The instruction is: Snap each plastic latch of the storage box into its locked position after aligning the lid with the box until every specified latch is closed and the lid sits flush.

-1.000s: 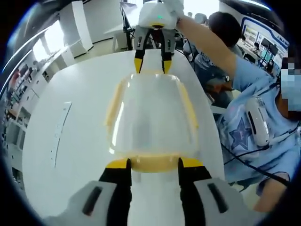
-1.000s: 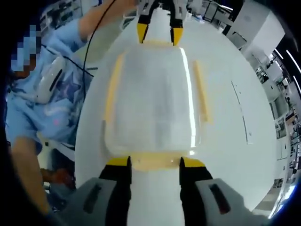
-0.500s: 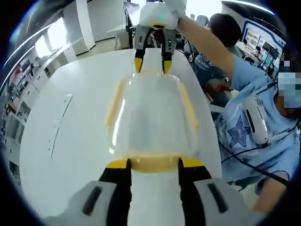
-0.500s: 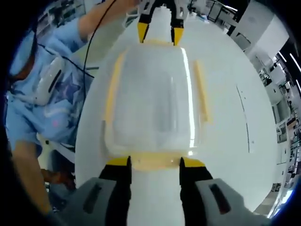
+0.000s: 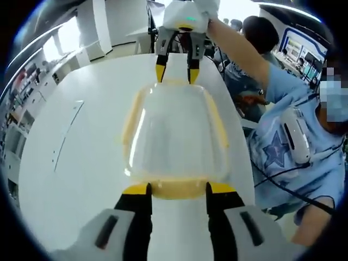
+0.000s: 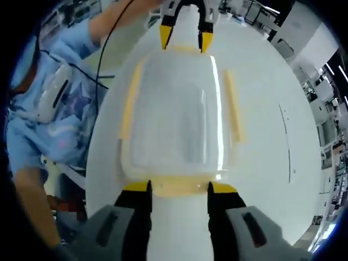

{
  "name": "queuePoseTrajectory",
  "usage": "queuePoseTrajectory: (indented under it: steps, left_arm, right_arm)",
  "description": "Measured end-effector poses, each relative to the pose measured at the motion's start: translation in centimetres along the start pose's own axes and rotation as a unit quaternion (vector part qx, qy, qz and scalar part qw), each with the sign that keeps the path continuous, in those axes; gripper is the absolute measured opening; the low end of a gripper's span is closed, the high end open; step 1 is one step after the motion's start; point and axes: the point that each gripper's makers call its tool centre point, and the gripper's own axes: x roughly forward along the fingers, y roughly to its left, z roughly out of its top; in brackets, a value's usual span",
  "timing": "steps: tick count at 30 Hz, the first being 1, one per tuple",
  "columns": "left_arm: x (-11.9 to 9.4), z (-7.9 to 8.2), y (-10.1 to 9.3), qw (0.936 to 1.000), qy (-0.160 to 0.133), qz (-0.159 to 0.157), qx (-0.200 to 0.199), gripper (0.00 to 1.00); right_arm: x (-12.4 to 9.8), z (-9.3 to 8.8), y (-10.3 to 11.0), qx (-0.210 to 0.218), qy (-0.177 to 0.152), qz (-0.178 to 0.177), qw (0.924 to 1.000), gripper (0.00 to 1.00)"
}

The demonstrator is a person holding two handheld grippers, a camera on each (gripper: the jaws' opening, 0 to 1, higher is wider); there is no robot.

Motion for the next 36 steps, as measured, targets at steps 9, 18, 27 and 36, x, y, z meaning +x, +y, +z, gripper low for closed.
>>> queuePoseTrajectory:
  steps: [9, 18, 27, 36]
  left_arm:
    - [0.4, -1.2, 0.5, 0.9999, -0.007, -0.005, -0.011, 0.38]
    - [1.0, -1.9, 0.9, 0.9996, -0.014, -0.011, -0.021, 0.38]
    - [1.2, -1.7, 1.6, 0.9995, -0.022, -0.012, -0.021, 0.38]
    - [1.1, -1.6, 1.8, 0.9993, -0.025, -0.014, -0.026, 0.38]
  right_arm:
    - [0.6, 0.4, -0.4, -0.005, 0.003, -0.006, 1.0, 0.39]
    - [0.9, 0.7, -0.9, -0.005, -0.003, -0.009, 0.9999, 0.39]
    - [0.9, 0.4, -1.0, 0.003, -0.016, -0.011, 0.9998, 0.39]
    - [1.3, 0.3, -0.7, 0.011, -0.017, -0.005, 0.9998, 0.39]
